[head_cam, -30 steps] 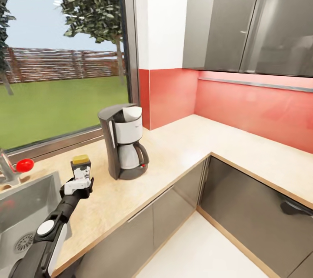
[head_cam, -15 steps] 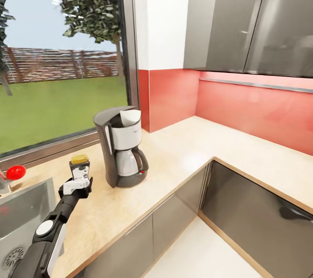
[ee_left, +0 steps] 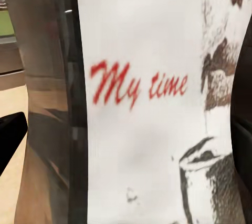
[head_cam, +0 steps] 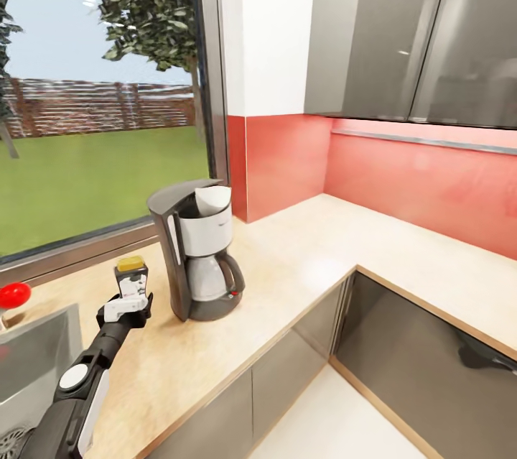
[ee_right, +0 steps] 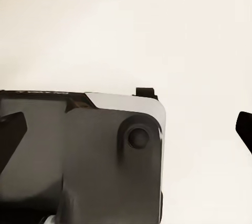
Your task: Set up a coffee station on the kitchen countertop: keep the coffee maker on the countertop, move the bottle of coffee from the kitchen shelf to the counter next to the coffee maker, place a paper coffee filter on top of the coffee maker, put the saucer next to the coffee maker with the coffee cup on the saucer, and place the electric kettle next to the coffee maker.
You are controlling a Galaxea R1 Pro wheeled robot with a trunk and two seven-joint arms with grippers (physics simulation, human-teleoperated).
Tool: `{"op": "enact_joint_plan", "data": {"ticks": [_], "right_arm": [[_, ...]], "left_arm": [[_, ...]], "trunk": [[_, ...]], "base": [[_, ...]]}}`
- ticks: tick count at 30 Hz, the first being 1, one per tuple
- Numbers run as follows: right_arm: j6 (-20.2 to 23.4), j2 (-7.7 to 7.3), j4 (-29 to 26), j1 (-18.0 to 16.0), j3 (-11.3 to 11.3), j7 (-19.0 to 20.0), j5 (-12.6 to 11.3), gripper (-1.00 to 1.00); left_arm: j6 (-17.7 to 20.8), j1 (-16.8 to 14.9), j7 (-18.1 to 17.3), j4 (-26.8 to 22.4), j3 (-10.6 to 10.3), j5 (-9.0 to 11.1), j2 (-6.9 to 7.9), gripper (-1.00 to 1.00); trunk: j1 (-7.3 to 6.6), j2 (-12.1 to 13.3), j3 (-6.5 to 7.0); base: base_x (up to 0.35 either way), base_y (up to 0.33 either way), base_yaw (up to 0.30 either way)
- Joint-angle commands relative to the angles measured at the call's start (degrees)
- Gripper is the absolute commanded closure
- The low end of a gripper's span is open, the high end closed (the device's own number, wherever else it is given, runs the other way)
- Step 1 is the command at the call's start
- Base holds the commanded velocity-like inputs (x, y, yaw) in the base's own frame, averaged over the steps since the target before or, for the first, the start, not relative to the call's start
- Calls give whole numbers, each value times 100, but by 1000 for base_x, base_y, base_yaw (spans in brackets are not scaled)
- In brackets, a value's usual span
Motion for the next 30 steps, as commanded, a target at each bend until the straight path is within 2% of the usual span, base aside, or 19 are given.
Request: {"op": "enact_joint_plan", "data": {"ticks": [1,6,11,16,23,30], "right_arm": [[-21,-2,7,-6,46,18,-51,-100],[-21,-2,7,-6,46,18,-50,-100],[-21,-2,7,-6,46,18,-47,-100],[-21,-2,7,-6,46,18,-47,-100],[-21,-2,13,-6,46,18,-47,-100],[-21,-2,15,-6,48,18,-47,-100]], "left_arm": [[-19,-6,-31,2,12,-20,-2,100],[-26,-6,-29,6,13,-20,-2,100],[-30,-6,-29,29,13,-26,-2,100],[-57,-6,-1,263,41,-12,15,100],[-819,-14,270,936,285,-3,21,100],[-887,-23,285,1019,299,-10,-2,100]], "trunk": [[5,-12,-13],[5,-12,-13],[5,-12,-13],[5,-12,-13],[5,-12,-13],[5,-12,-13]], "base": [[212,0,0],[208,0,0],[29,0,0],[3,0,0],[0,0,0],[180,0,0]]}}
